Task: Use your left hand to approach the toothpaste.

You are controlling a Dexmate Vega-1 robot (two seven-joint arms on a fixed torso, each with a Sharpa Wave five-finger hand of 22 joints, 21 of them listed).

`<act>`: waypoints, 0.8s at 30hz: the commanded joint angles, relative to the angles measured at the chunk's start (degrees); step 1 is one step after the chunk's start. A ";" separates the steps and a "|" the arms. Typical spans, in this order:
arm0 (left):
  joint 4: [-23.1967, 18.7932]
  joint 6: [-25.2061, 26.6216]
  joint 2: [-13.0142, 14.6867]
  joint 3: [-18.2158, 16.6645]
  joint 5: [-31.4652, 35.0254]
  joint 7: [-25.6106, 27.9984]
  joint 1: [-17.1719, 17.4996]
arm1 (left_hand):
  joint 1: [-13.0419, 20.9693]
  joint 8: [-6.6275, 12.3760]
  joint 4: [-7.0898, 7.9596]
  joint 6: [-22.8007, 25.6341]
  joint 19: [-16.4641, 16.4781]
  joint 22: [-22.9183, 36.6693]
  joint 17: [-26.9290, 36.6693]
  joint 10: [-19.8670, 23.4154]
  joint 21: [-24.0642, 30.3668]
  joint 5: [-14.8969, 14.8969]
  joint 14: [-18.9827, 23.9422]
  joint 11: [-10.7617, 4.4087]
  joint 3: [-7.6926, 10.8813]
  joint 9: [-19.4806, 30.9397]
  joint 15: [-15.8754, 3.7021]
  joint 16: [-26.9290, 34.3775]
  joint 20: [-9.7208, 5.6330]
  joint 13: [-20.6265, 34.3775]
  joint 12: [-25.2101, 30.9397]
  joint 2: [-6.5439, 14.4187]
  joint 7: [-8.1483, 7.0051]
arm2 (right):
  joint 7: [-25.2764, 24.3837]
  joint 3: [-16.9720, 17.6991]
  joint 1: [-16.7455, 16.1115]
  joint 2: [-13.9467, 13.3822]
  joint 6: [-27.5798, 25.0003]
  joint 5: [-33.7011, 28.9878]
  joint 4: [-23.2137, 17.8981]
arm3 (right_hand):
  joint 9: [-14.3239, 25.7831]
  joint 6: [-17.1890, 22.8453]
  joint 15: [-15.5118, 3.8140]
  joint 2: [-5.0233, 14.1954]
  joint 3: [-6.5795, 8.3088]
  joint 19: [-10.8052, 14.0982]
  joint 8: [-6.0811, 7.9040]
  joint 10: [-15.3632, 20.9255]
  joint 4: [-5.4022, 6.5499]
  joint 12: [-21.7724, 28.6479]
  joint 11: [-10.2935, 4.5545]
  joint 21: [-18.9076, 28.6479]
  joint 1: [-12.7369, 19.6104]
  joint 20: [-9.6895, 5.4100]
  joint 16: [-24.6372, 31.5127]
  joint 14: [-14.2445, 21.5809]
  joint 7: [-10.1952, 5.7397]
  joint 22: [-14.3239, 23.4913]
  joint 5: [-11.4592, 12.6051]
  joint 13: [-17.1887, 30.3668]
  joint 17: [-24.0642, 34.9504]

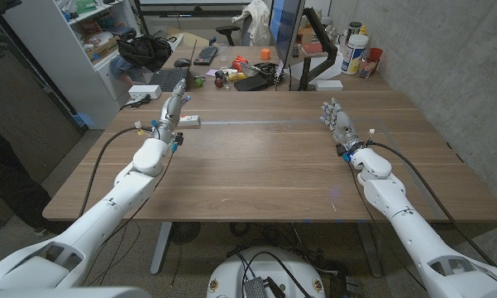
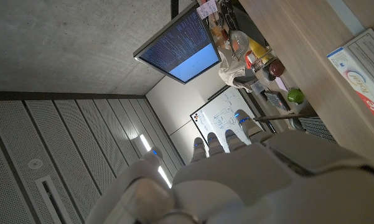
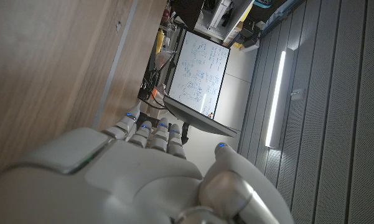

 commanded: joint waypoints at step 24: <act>-1.84 2.68 4.22 -0.68 6.62 3.59 -2.49 | 0.79 0.33 -0.08 1.37 -0.24 0.15 0.19 1.12 0.22 -0.09 0.48 -0.05 1.09 0.16 -0.68 0.28 -0.56 0.19 0.41 4.52 -0.15 | 1.25 -0.26 0.74 0.24 1.56 -0.41 1.51 | 0.22 0.76 -0.07 2.60 0.79 -0.23 0.16 0.39 0.08 0.52 0.00 -0.31 0.62 -1.72 0.34 -0.55 0.19 0.34 -0.22 0.34 0.08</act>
